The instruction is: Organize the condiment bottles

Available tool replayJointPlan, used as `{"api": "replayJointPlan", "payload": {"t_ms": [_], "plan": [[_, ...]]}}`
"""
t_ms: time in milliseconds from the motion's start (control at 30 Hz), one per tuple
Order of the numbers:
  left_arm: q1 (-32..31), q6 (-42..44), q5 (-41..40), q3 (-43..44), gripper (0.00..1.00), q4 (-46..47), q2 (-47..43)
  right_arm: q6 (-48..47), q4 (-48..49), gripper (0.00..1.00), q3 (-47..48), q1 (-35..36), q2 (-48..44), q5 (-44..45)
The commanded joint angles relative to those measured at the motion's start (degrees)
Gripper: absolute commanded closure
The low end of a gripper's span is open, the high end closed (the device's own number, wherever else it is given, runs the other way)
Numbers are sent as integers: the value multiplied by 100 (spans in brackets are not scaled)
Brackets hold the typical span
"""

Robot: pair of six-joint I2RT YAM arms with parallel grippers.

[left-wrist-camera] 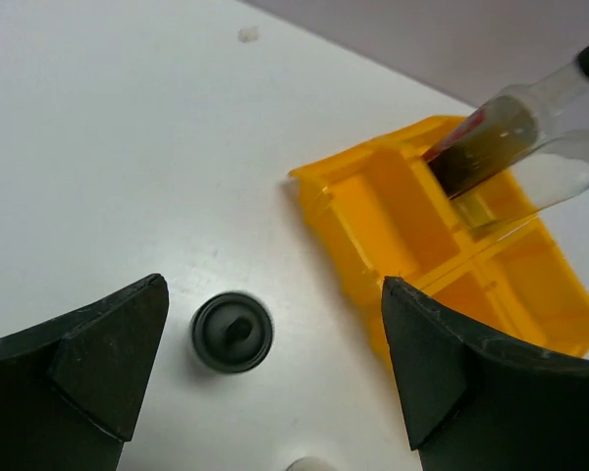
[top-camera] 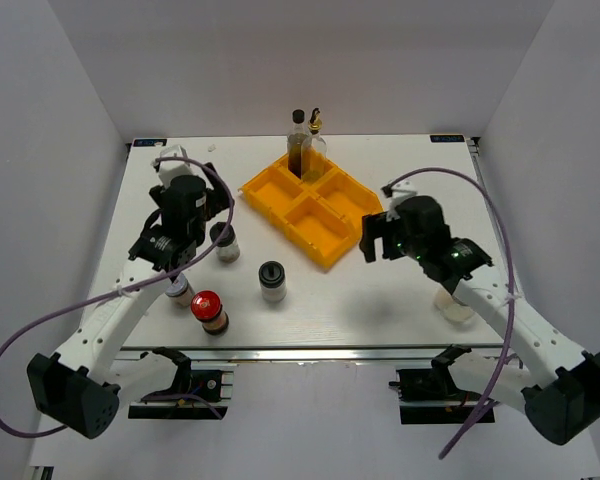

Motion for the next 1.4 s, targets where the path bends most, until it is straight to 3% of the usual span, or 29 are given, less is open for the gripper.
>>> {"api": "replayJointPlan", "payload": {"t_ms": [0,267,367,533,933,1000,1067,1200,1233,1333,1367], "plan": [[-5,-786,-548,-306,2,-652,-509,-360,320,11,-174,910,209,562],[-5,-1103,-795,-719,2,-1163,-1019,-993,1603,11,-218,2904,1255,483],[-5,-1112,-760,-825,2,-1110,-1142,-1432,2288,11,-114,3310,1721,273],[-5,-1147,-689,-922,2,-1110,-1160,-1503,2966,11,308,3628,2625,446],[-5,-1182,-680,-1106,2,-1005,-1204,-1231,3380,12,985,3655,3752,694],[-5,-1182,-715,-1106,2,-1022,-1169,-1126,3169,18,1091,3655,3892,711],[-5,-1200,-759,-1106,2,-1040,-1160,-1029,2915,35,1249,3646,3954,772],[-5,-1165,-786,-1150,2,-996,-1160,-783,2685,55,1399,3663,3990,808],[-5,-1173,-795,-1159,2,-996,-1160,-756,2685,67,1399,3663,3972,825],[-5,-1156,-821,-1177,2,-961,-1134,-677,2483,88,1390,3672,3823,825],[-5,-1156,-821,-1185,2,-961,-1134,-677,2492,90,1416,3672,3770,834]]}}
